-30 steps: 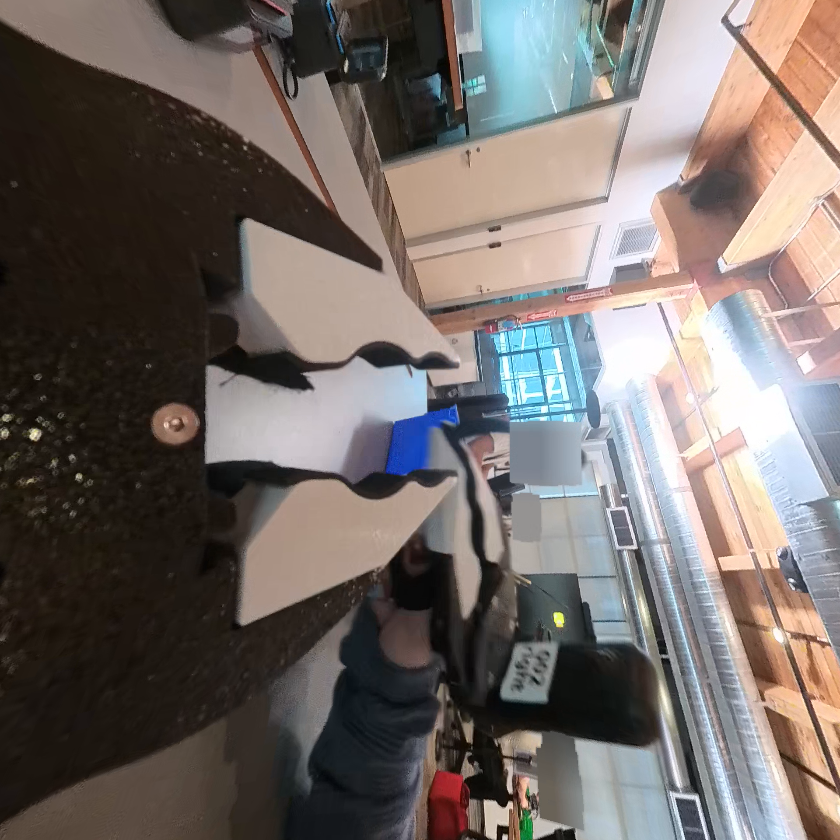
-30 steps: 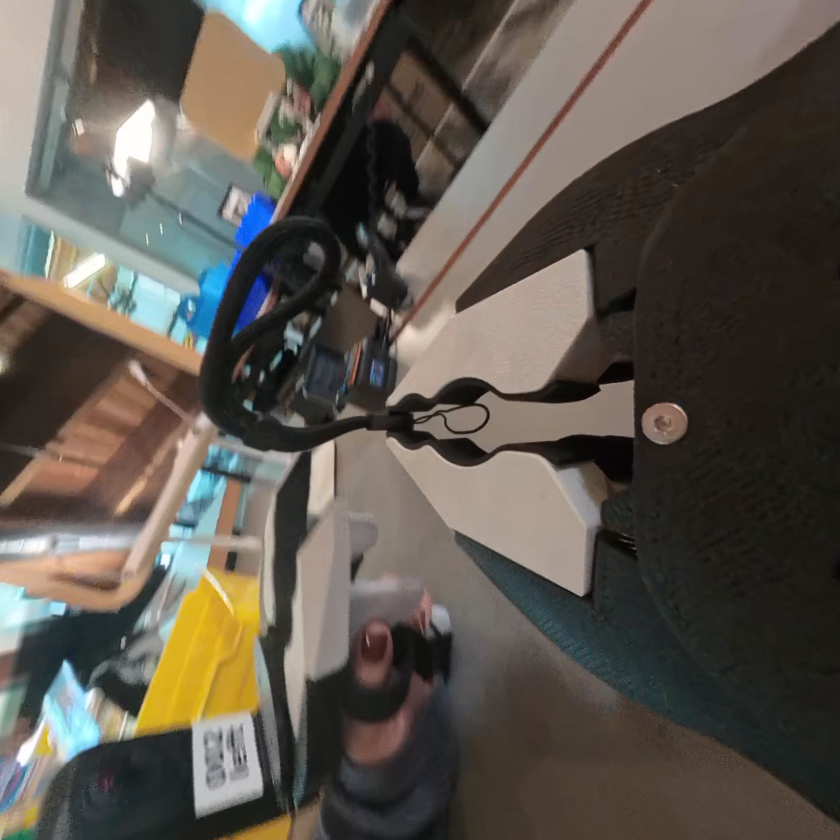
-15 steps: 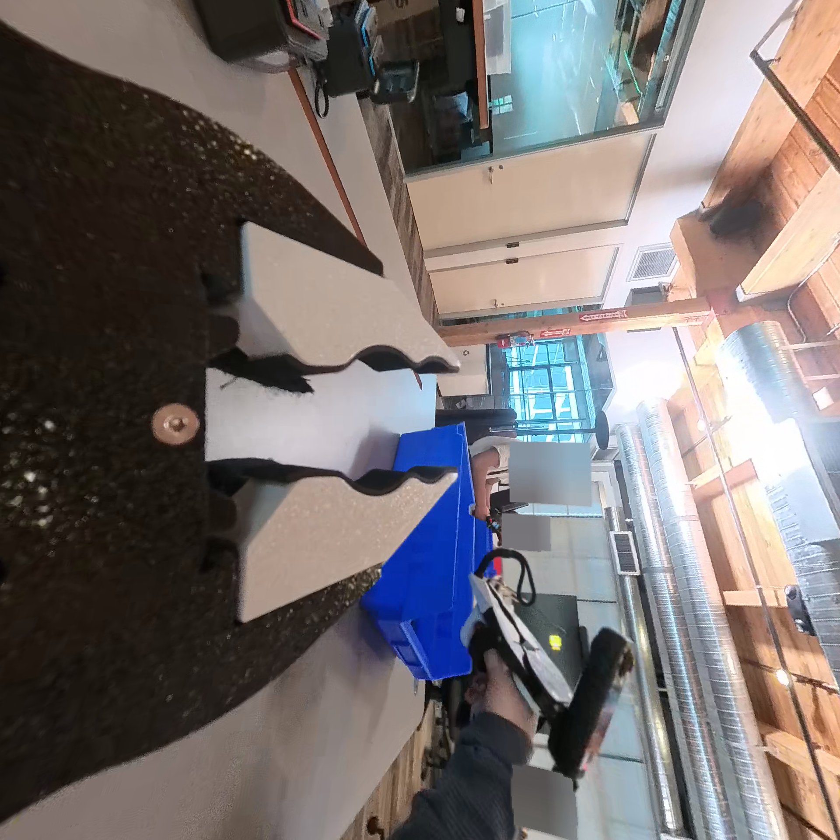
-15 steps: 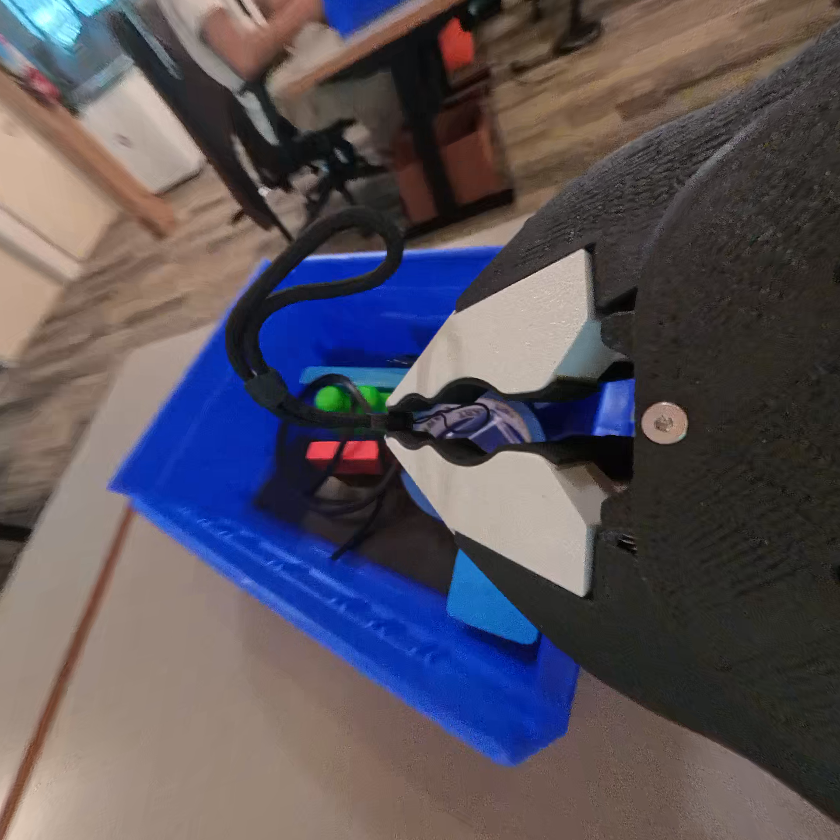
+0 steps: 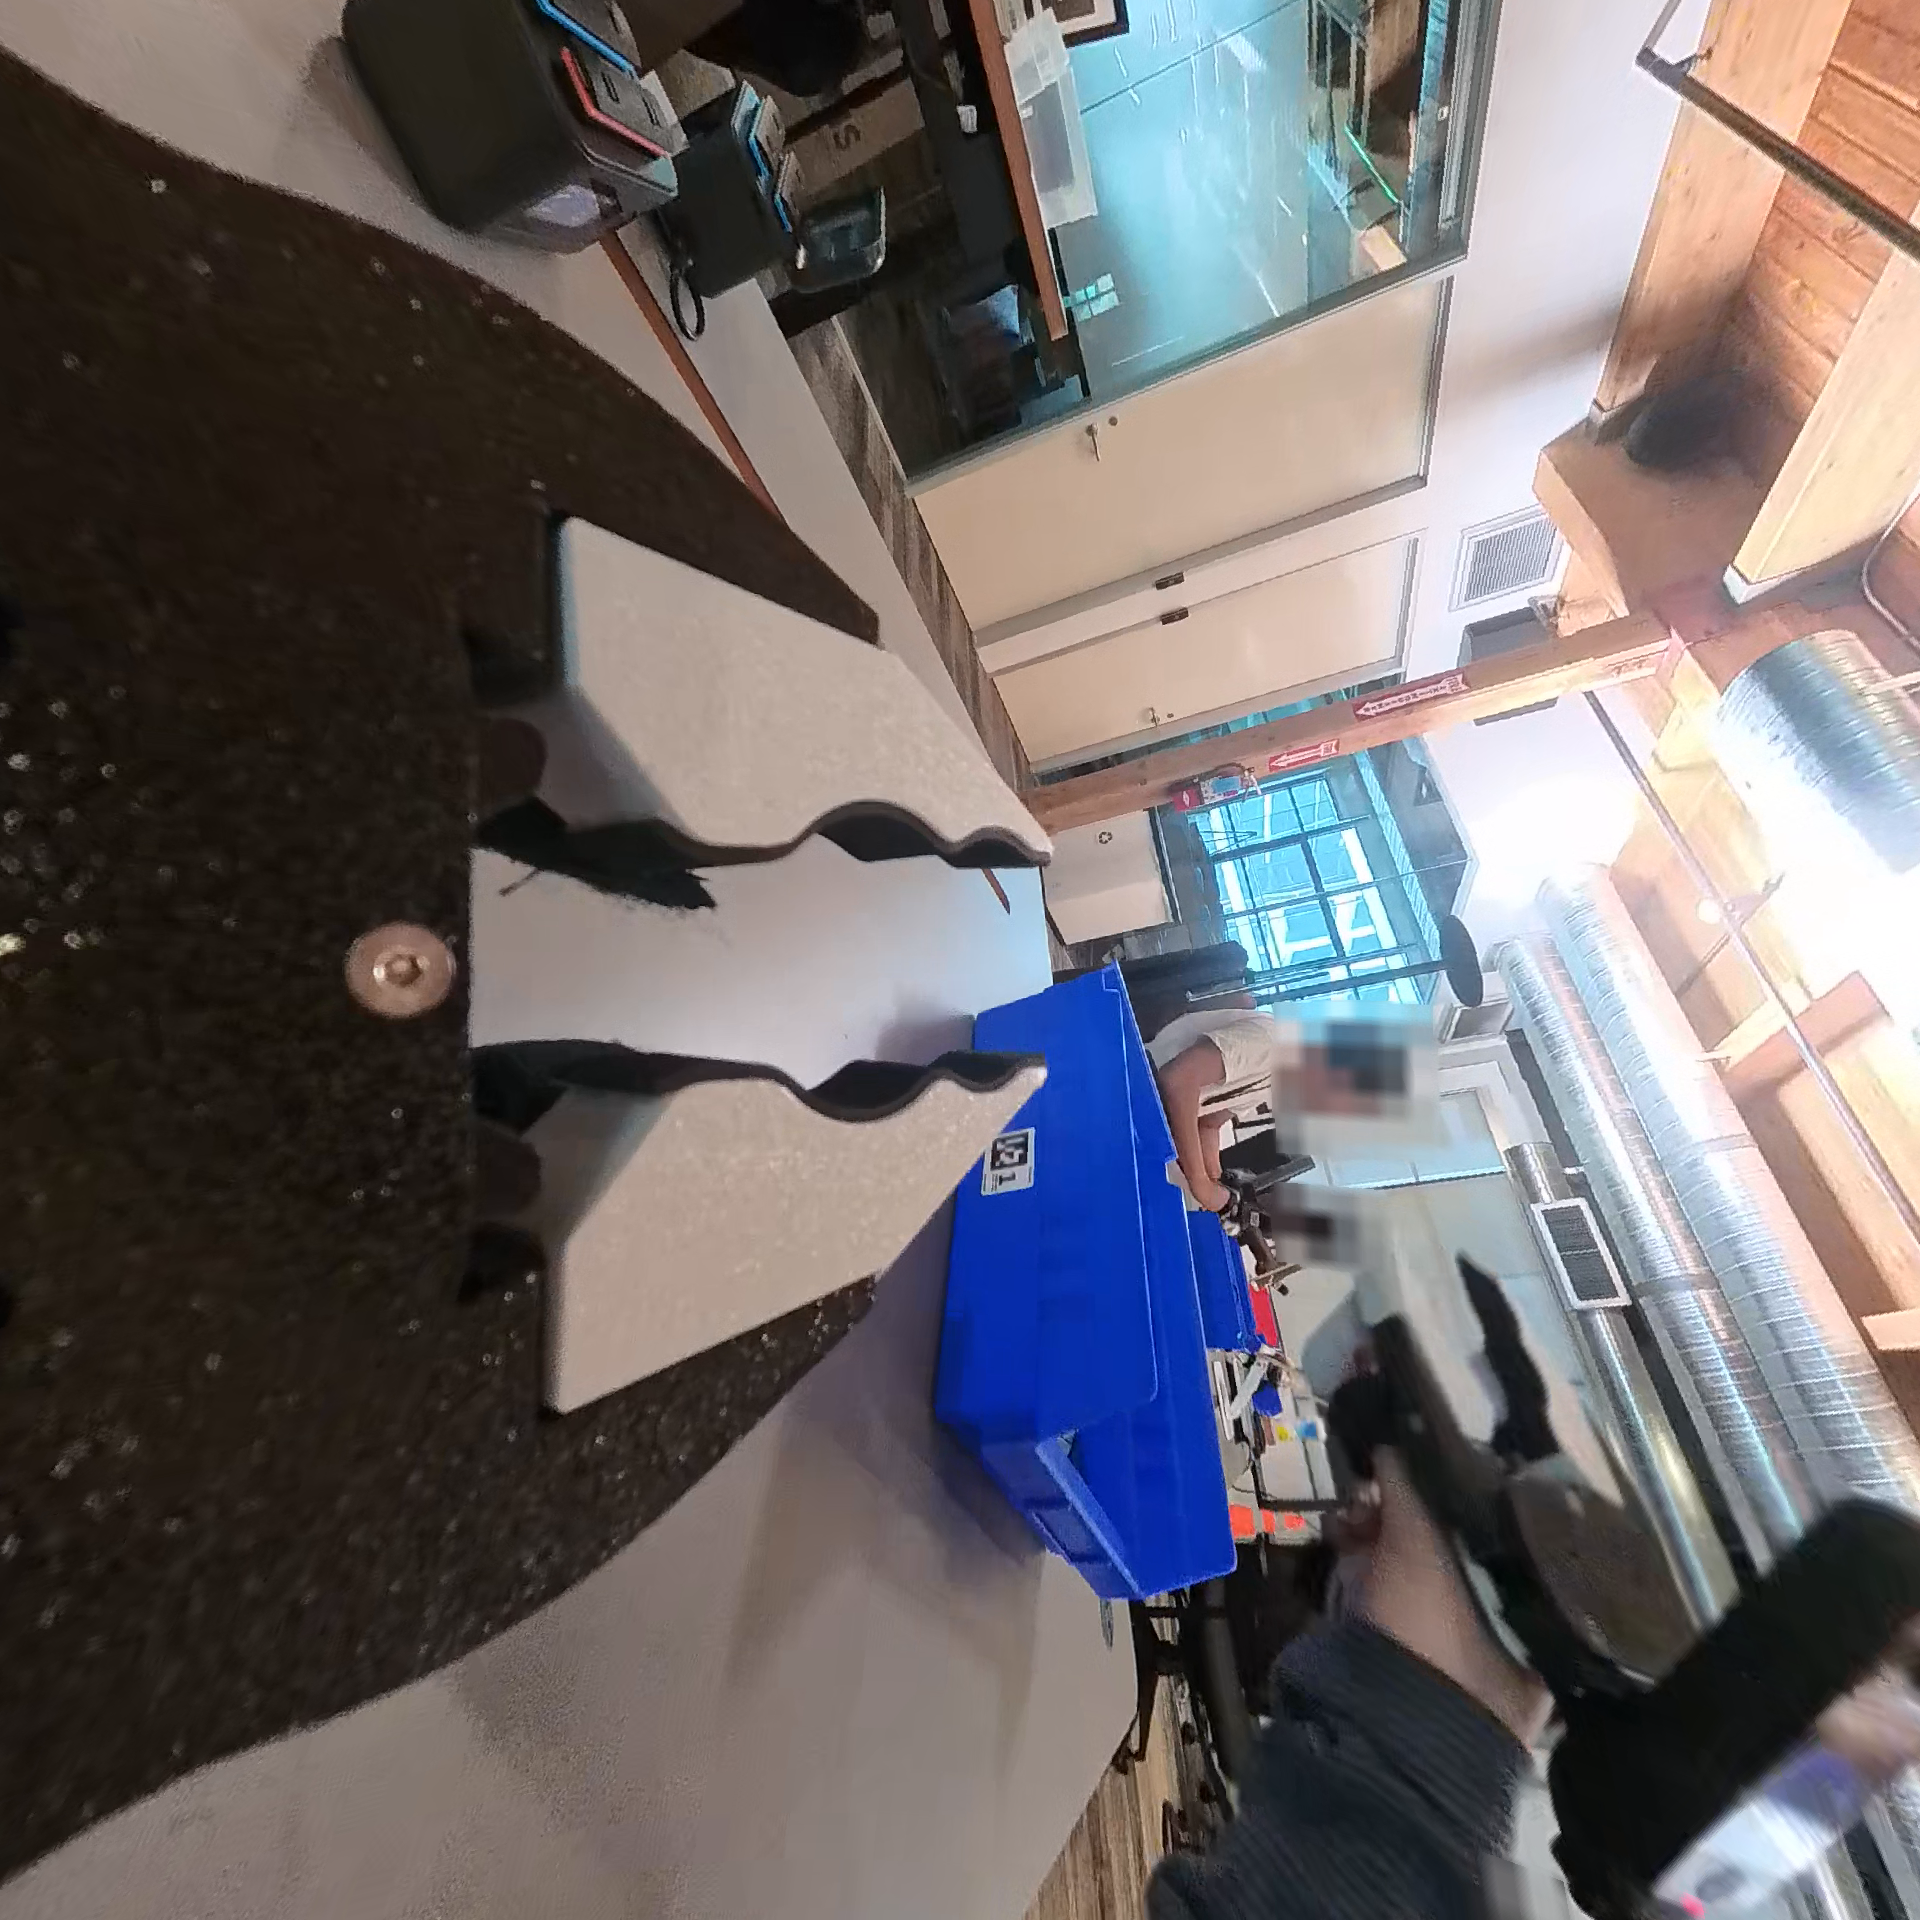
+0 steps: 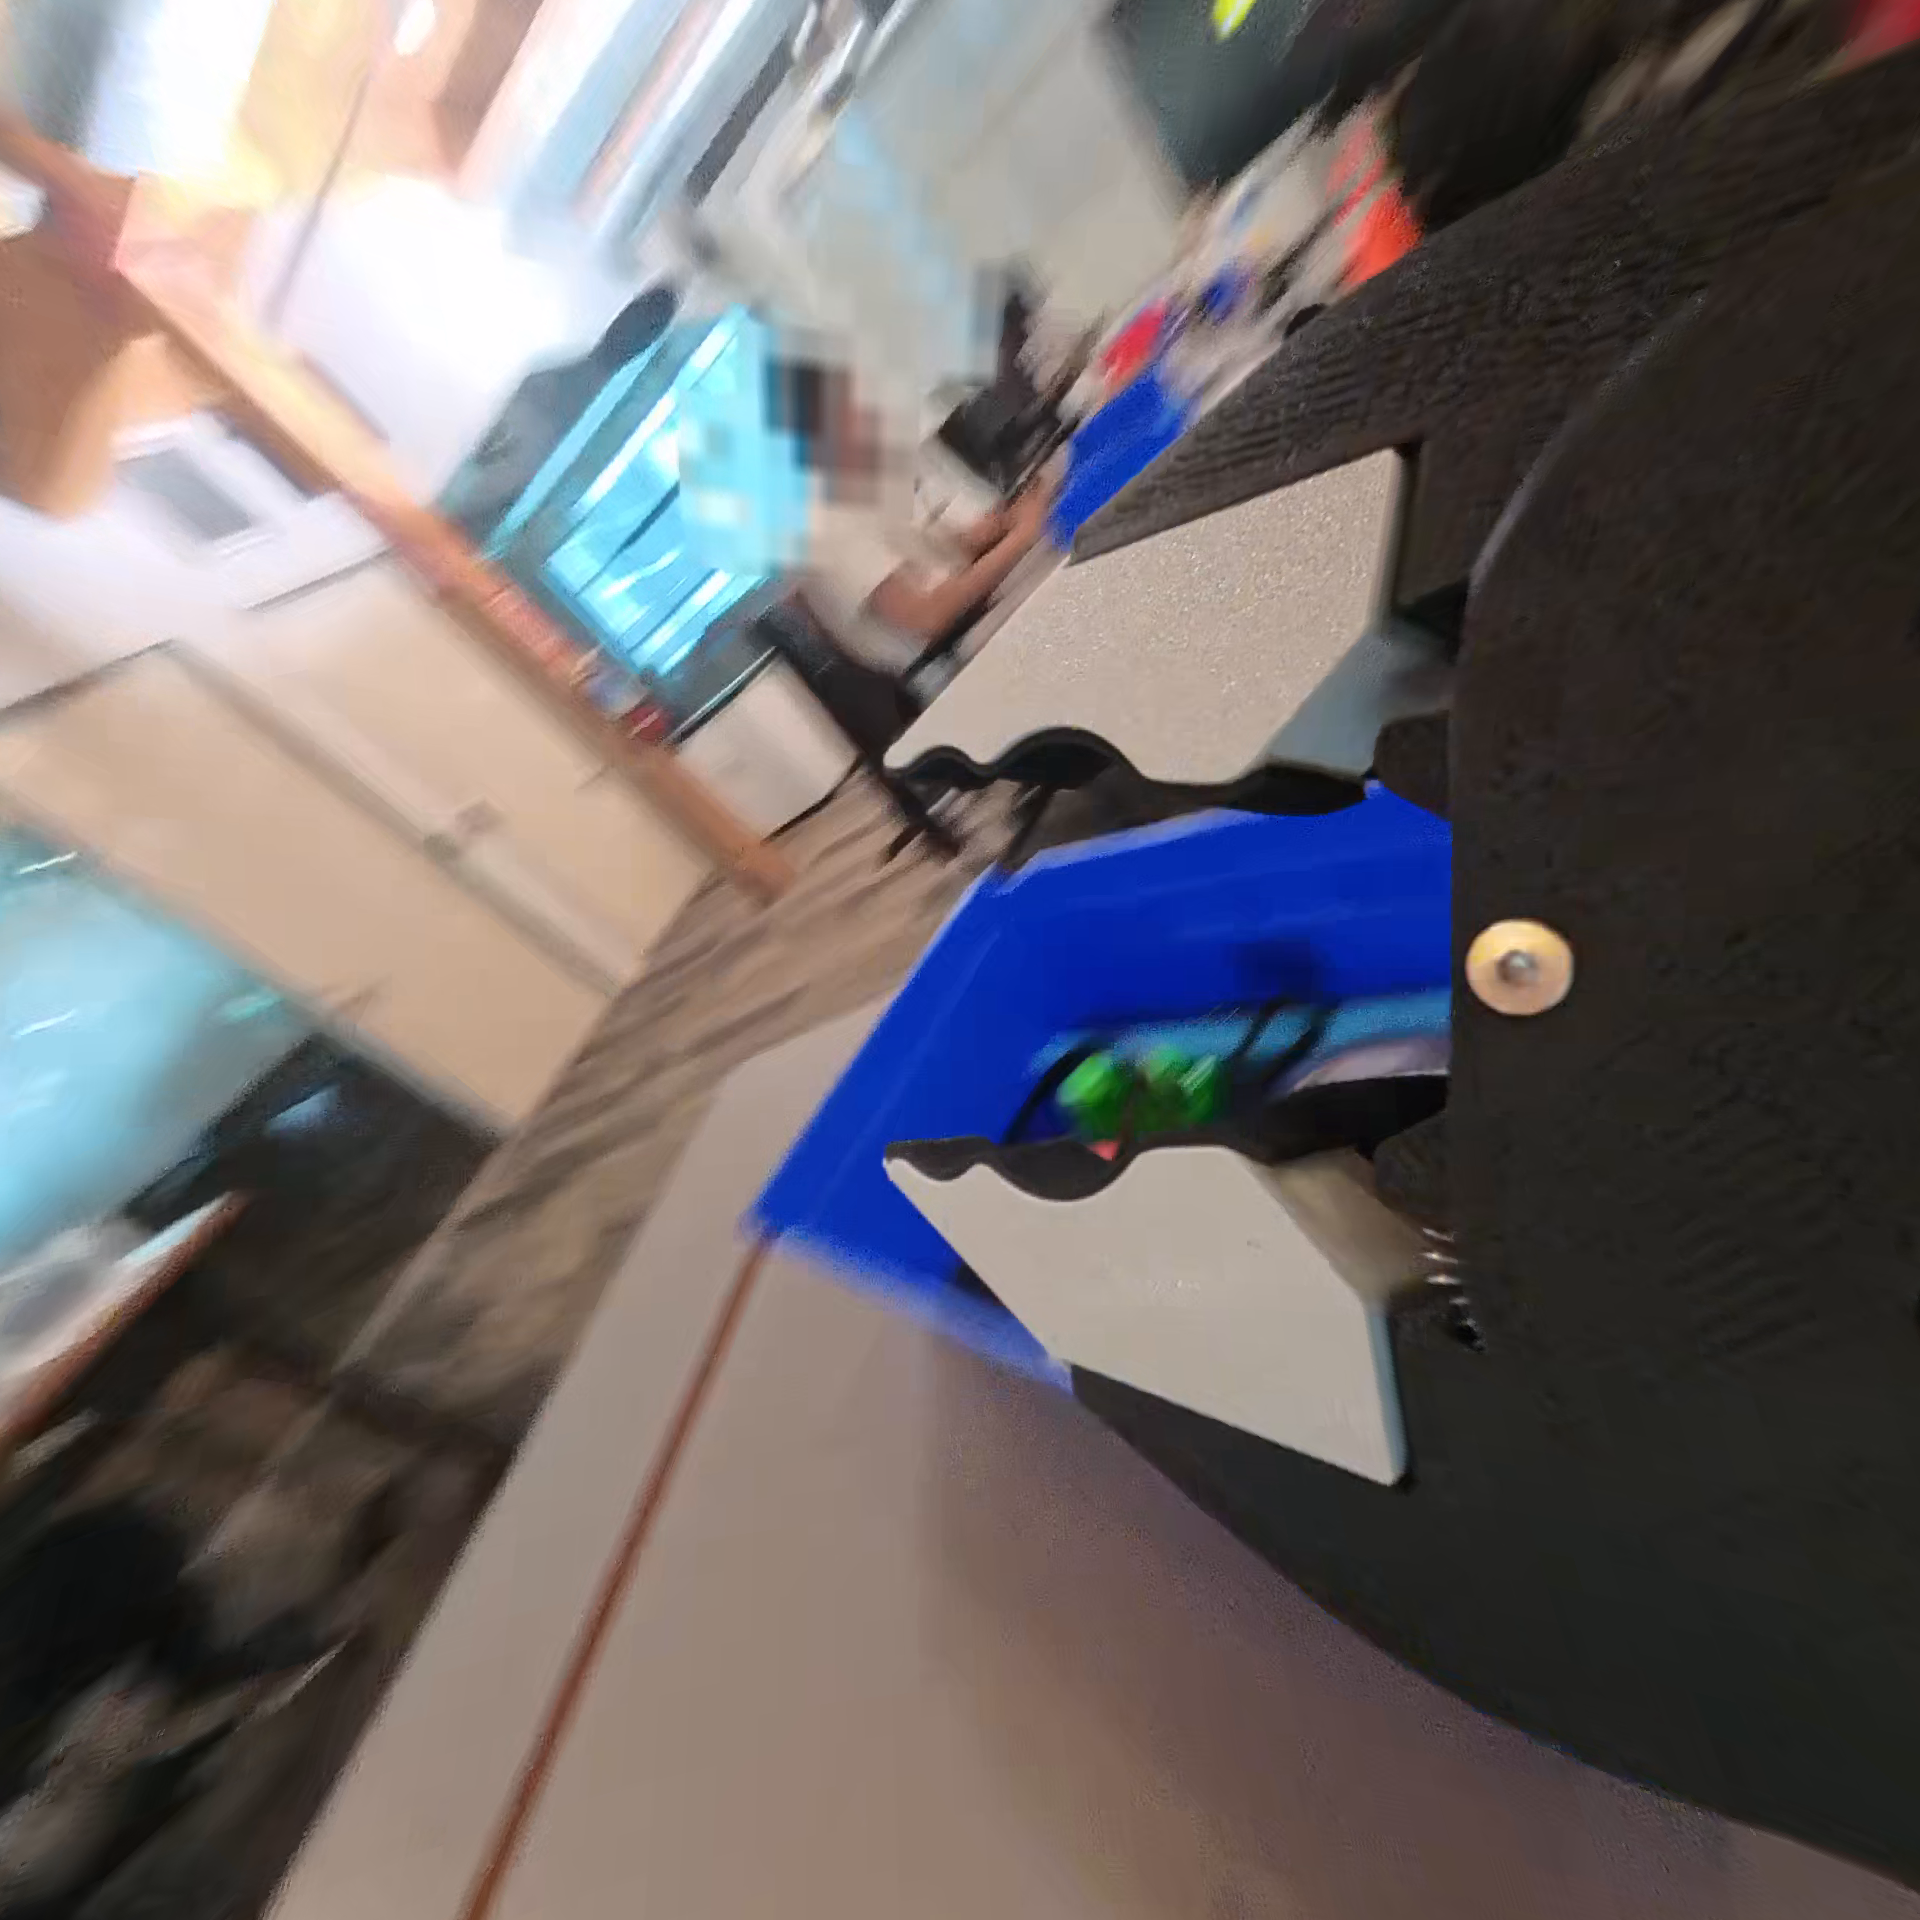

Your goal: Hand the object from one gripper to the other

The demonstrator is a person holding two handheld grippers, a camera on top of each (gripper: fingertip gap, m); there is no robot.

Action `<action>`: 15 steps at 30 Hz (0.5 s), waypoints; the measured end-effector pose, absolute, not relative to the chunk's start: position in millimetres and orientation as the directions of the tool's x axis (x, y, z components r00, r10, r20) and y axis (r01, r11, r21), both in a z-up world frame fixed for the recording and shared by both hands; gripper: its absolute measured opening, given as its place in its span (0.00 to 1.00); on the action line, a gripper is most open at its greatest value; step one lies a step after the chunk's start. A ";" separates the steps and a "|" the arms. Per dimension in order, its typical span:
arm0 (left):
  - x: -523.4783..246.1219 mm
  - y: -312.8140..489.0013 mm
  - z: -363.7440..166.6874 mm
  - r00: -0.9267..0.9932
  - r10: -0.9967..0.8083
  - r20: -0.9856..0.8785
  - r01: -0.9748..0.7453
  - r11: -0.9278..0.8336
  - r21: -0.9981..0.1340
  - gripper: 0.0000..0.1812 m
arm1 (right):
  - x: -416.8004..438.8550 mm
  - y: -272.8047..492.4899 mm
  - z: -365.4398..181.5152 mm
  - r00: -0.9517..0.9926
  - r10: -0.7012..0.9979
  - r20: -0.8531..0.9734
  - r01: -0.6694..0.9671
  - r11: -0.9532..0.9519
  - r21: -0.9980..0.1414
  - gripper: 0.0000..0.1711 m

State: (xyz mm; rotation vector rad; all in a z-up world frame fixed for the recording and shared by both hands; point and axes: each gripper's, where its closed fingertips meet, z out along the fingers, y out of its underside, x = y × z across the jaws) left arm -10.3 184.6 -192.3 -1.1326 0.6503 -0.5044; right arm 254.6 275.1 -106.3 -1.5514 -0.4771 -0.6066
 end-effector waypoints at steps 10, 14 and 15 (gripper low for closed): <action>-23.8 188.0 -188.9 0.766 -0.596 -0.241 0.004 0.379 -0.925 0.15 | 21.7 286.7 -147.6 0.786 0.587 0.192 -0.007 0.319 -0.948 0.15; -29.2 190.6 -188.5 0.785 -0.570 -0.241 -0.008 0.381 -0.925 0.13 | 2.0 295.8 -191.7 0.798 0.558 0.229 0.030 0.343 -0.939 0.09; -29.5 191.4 -188.6 0.787 -0.568 -0.239 -0.008 0.379 -0.925 0.13 | -2.8 293.6 -192.9 0.782 0.567 0.260 0.058 0.350 -0.935 0.08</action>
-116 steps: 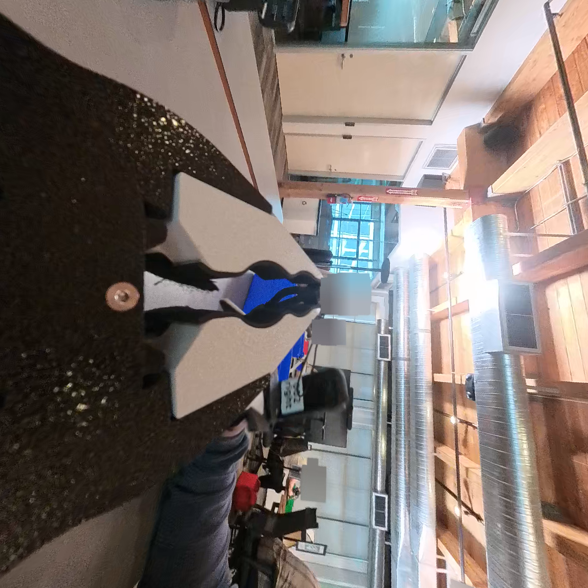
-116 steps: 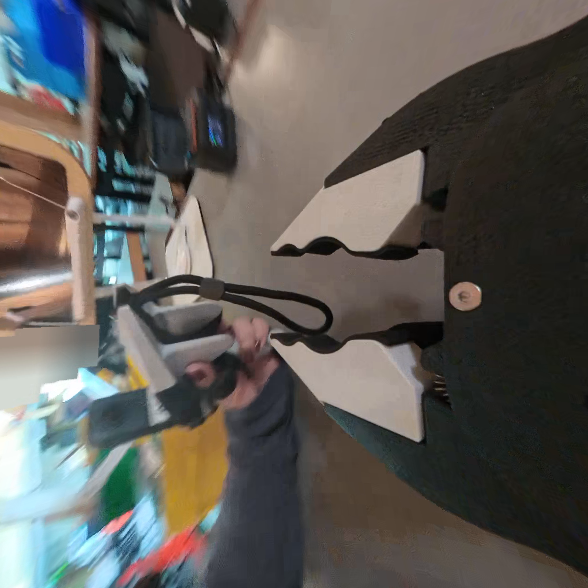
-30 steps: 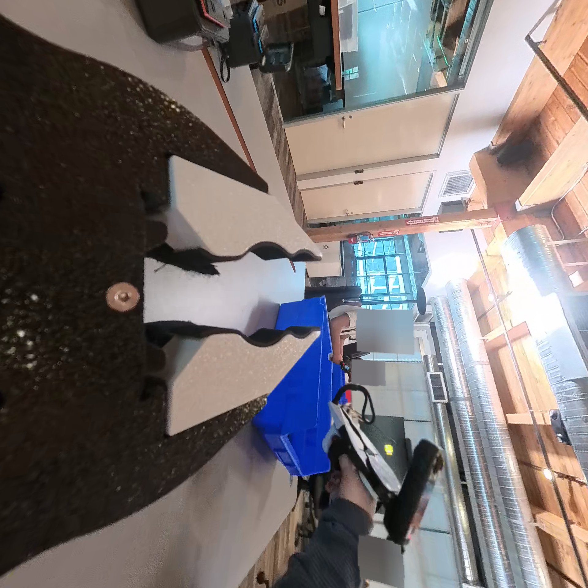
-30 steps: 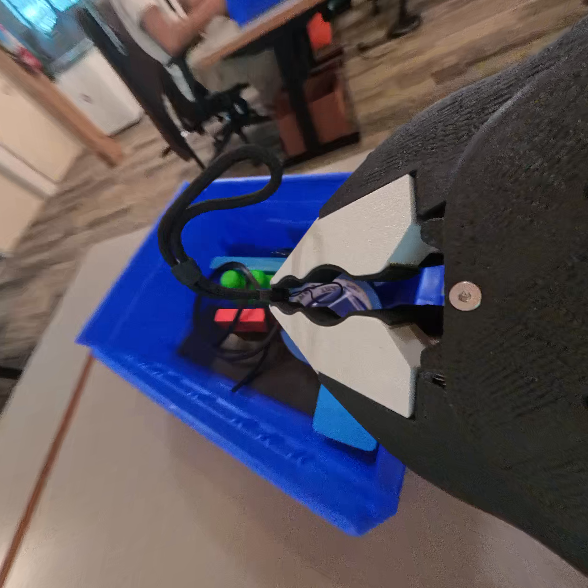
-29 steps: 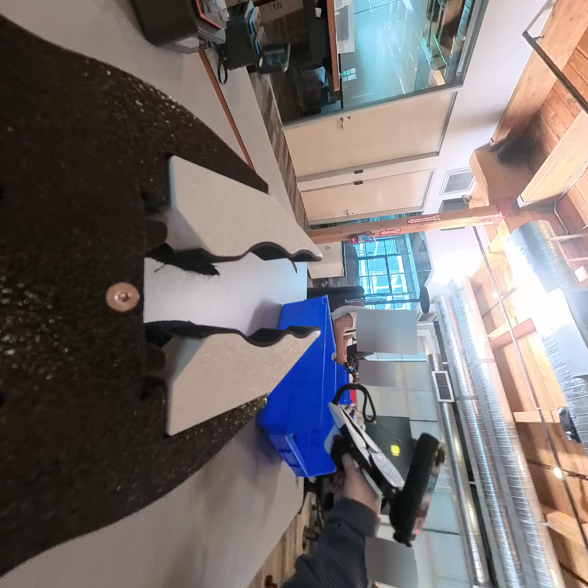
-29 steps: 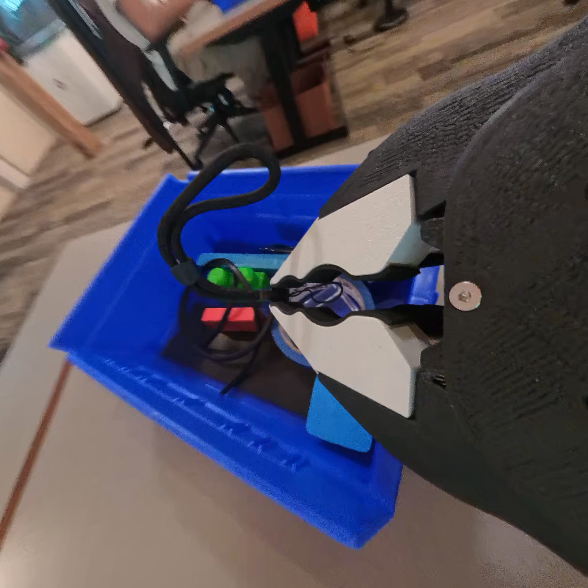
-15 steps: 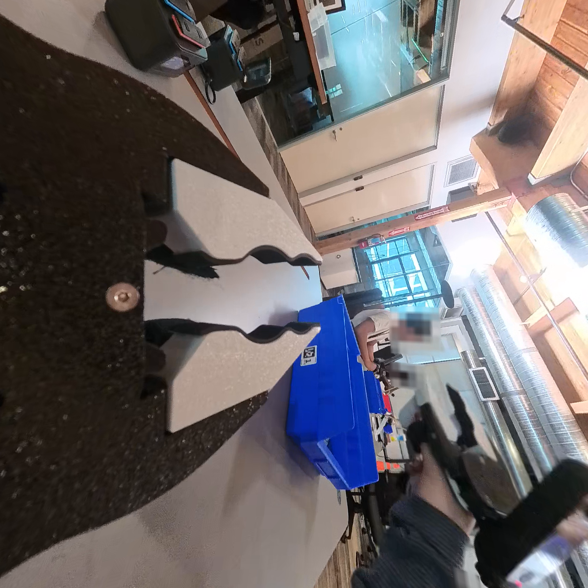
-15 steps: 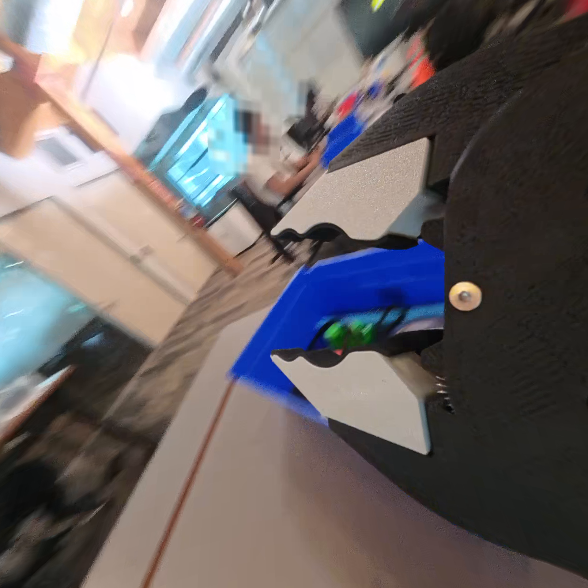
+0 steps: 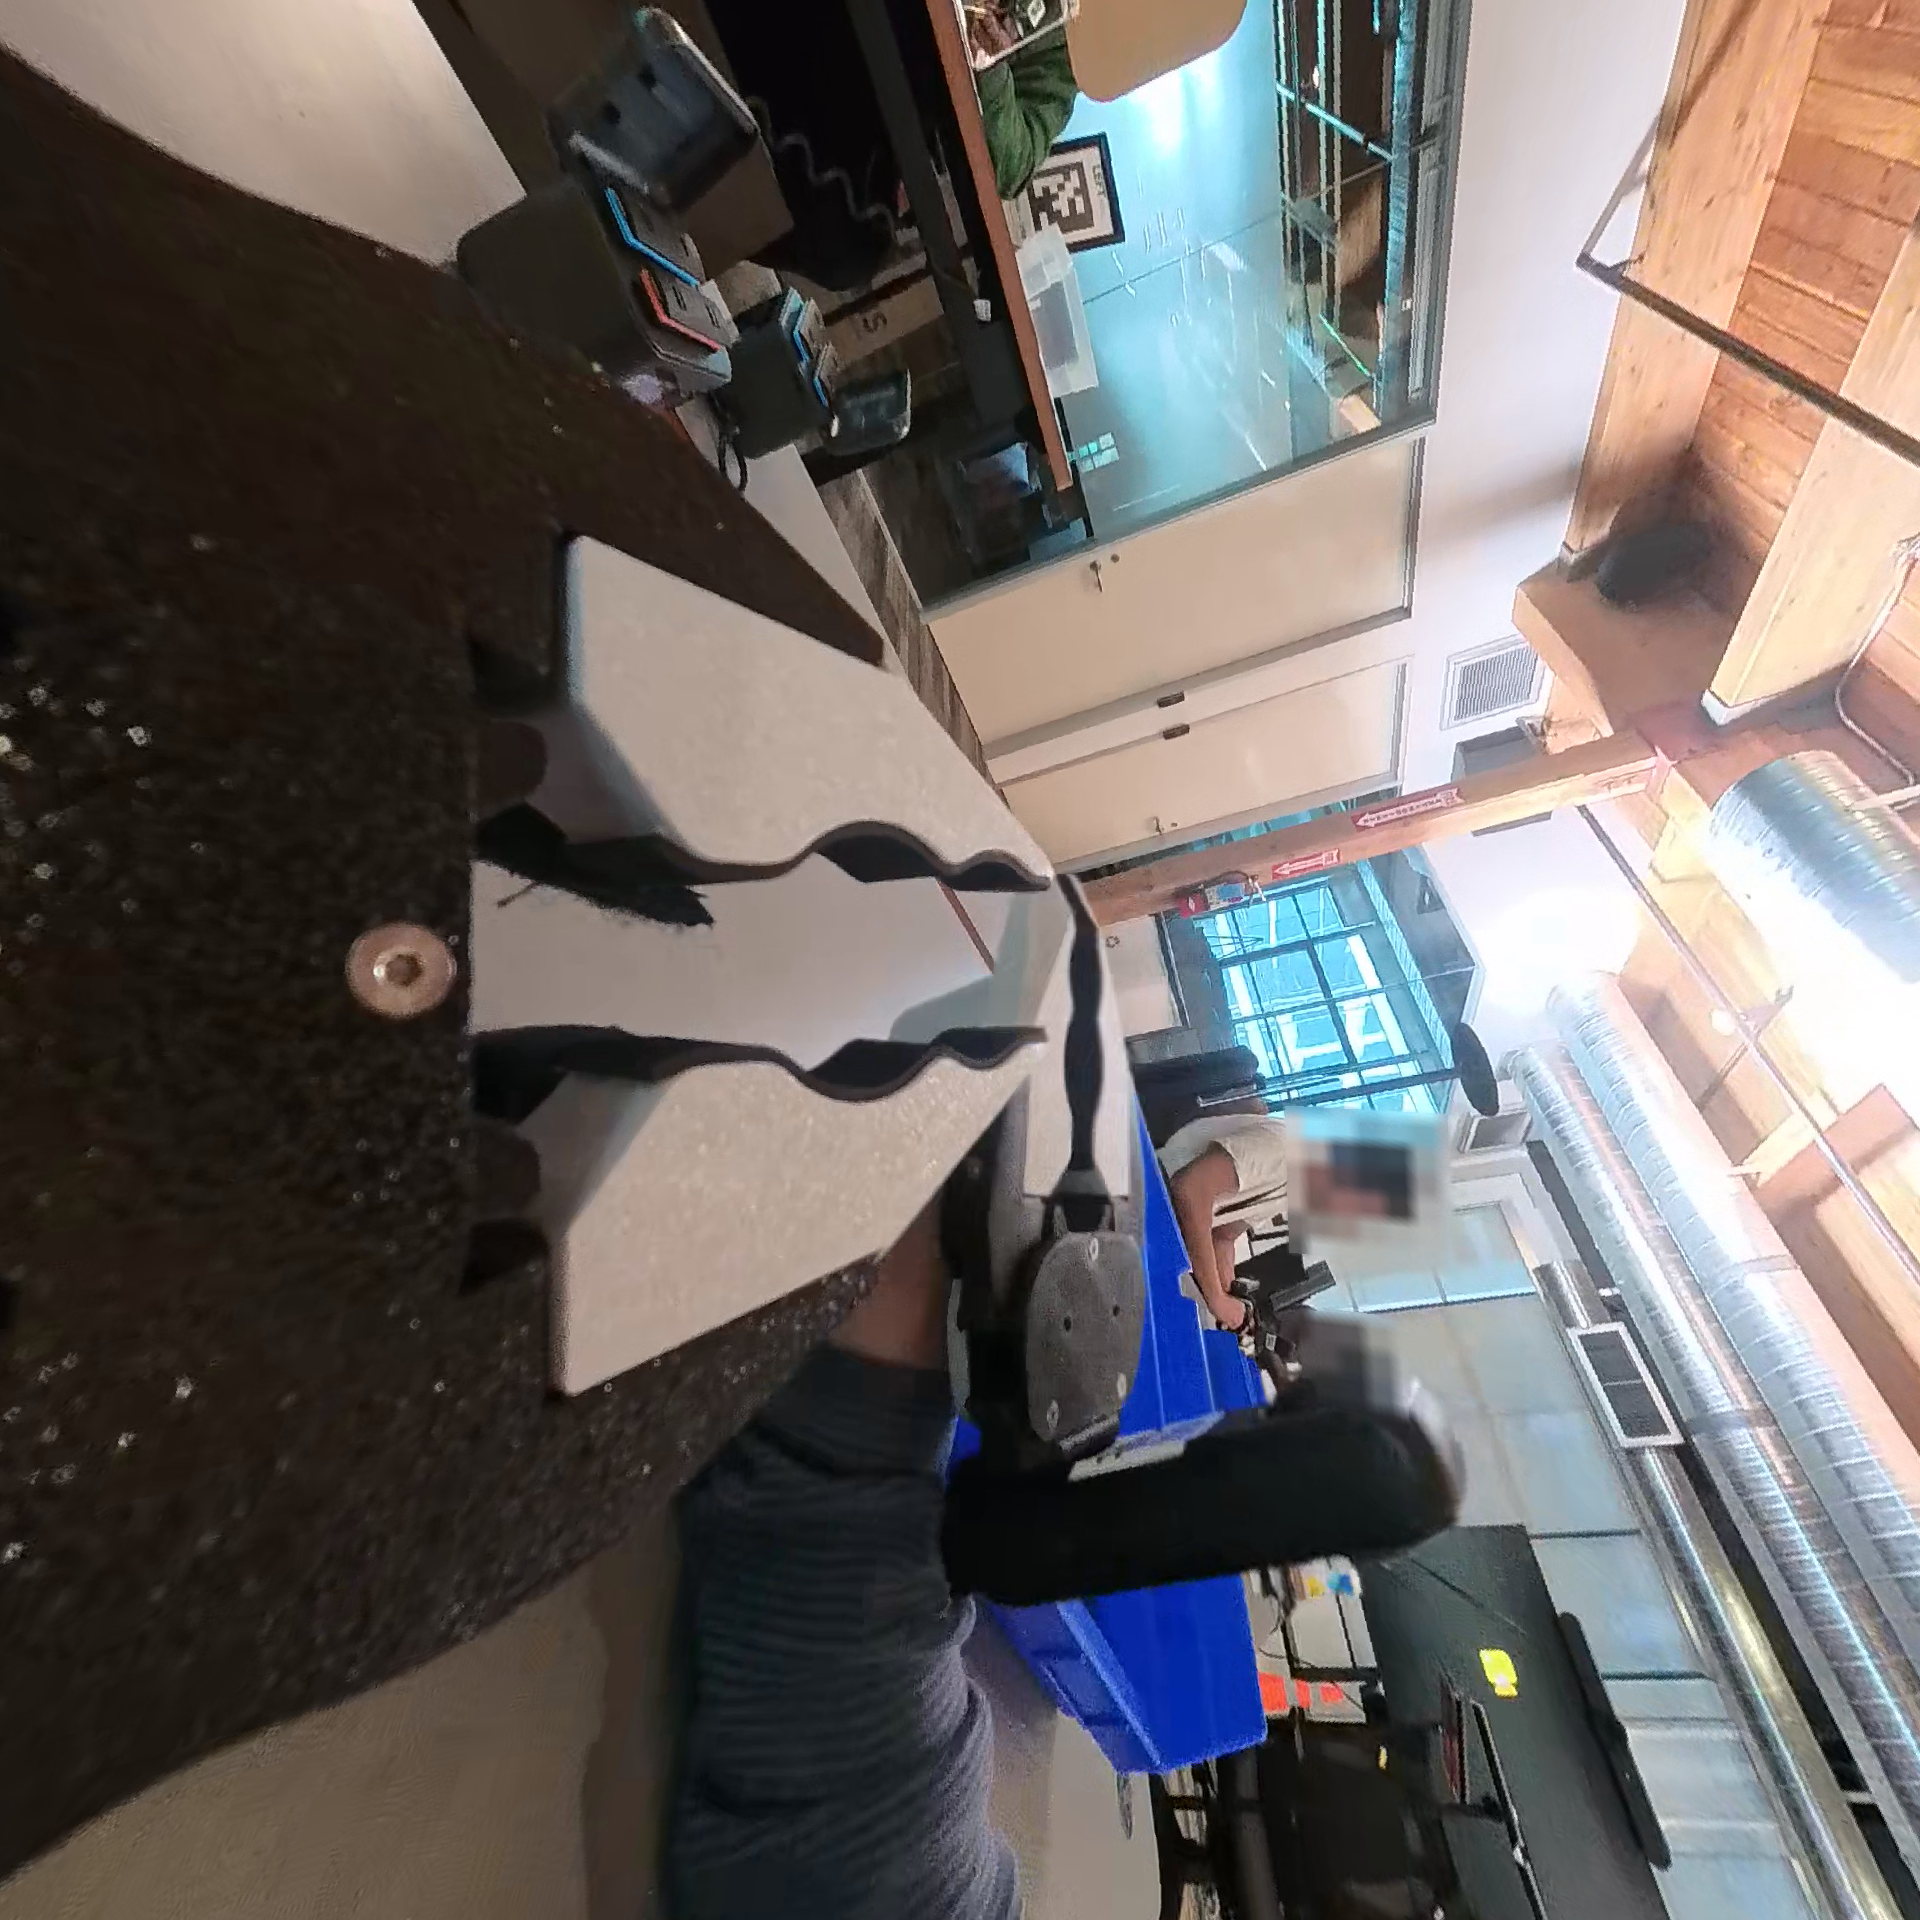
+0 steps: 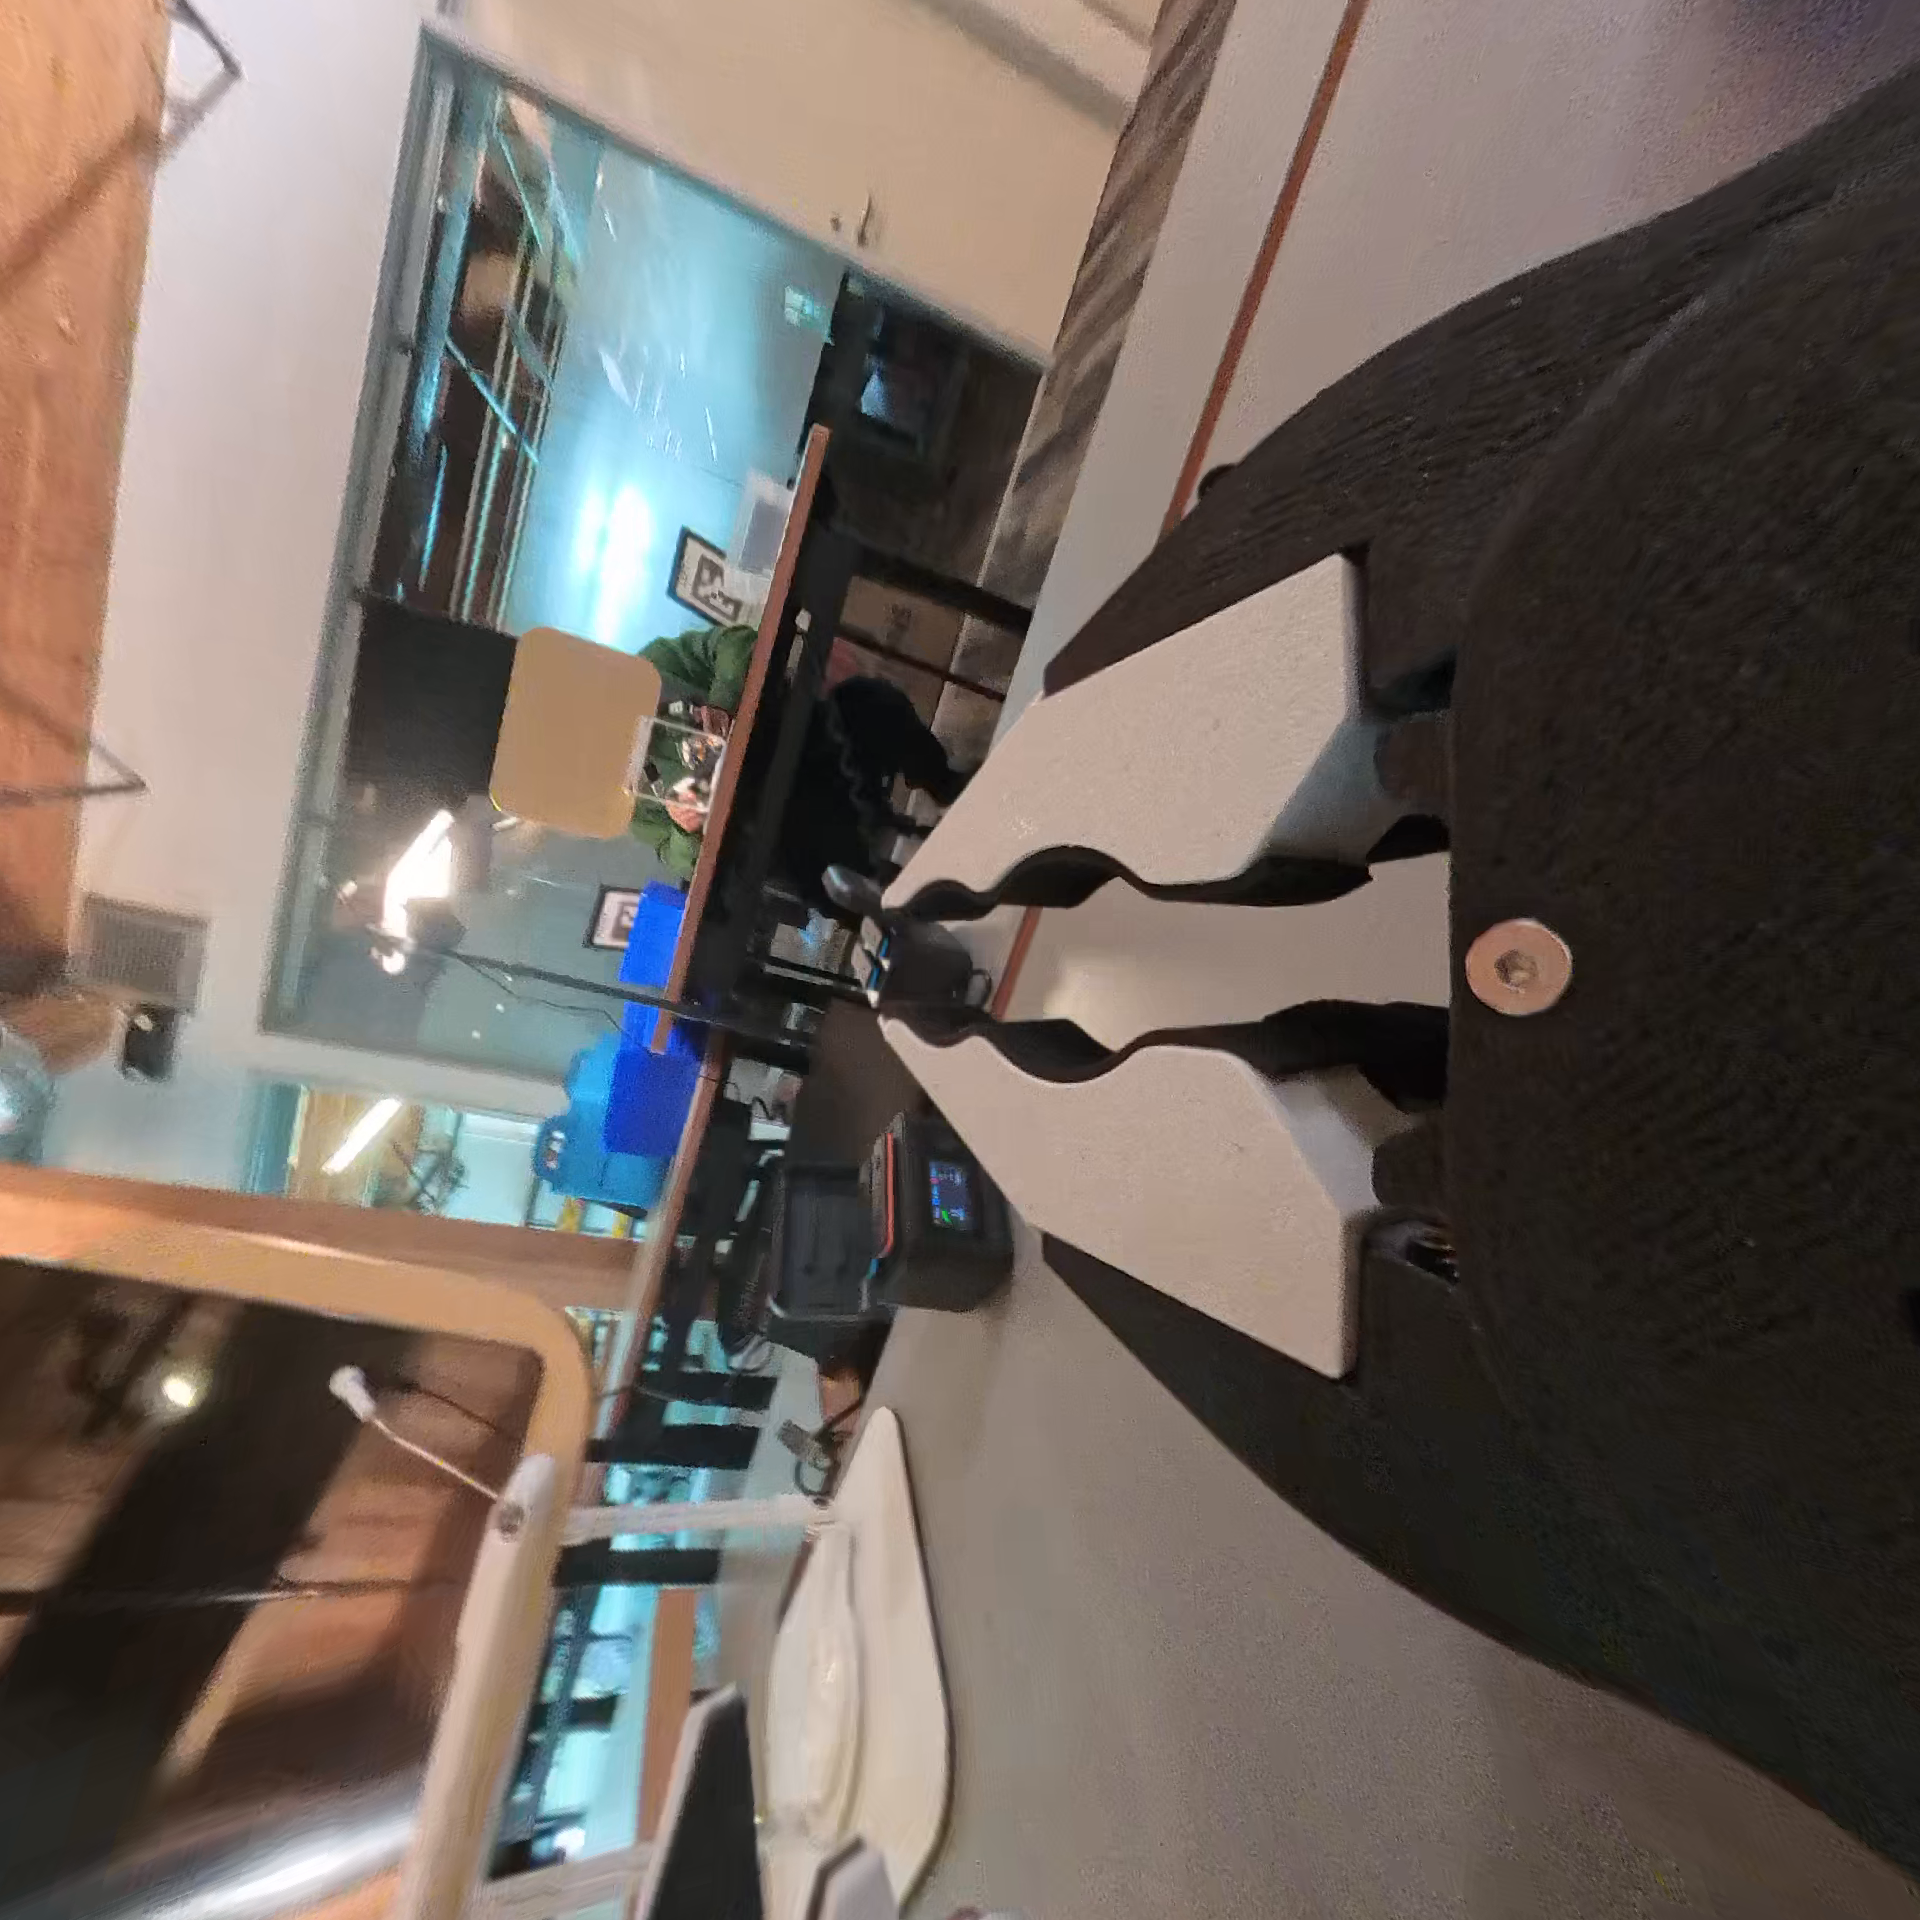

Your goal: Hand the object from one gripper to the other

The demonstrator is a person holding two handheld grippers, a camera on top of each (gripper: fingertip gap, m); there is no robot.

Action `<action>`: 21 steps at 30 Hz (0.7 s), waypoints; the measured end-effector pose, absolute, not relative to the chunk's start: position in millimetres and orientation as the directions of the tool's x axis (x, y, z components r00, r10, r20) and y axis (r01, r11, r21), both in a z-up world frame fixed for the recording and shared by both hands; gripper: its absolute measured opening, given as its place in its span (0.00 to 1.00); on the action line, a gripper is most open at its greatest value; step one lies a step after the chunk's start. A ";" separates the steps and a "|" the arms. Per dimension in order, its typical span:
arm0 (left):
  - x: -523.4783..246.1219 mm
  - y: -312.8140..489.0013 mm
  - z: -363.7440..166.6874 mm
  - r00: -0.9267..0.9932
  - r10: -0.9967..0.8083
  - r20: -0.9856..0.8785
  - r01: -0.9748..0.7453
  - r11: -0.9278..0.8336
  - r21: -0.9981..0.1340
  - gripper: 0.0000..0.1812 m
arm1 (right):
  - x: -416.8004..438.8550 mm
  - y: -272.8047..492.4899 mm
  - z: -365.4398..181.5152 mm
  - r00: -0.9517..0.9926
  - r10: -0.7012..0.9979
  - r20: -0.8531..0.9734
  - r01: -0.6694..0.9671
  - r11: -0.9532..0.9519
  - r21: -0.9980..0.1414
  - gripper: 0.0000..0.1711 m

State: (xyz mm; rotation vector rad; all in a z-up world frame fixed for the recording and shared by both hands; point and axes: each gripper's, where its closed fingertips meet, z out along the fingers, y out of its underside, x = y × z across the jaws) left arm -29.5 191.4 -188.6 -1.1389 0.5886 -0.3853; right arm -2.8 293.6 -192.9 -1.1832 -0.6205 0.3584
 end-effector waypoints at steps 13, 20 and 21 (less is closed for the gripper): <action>-24.0 129.4 -123.1 0.740 -0.641 -0.201 -0.031 0.266 -0.964 0.08 | -19.5 264.1 -192.6 0.673 0.594 0.440 0.127 0.494 -0.860 0.07; -197.2 64.9 -101.1 0.777 -0.135 -0.615 -0.605 0.110 -0.789 0.09 | -23.6 267.5 -194.7 0.670 0.605 0.430 0.123 0.480 -0.868 0.03; -230.3 56.2 -111.0 0.687 -0.093 -0.721 -0.724 0.003 -0.690 0.09 | -24.1 267.6 -195.3 0.668 0.607 0.431 0.124 0.479 -0.869 0.03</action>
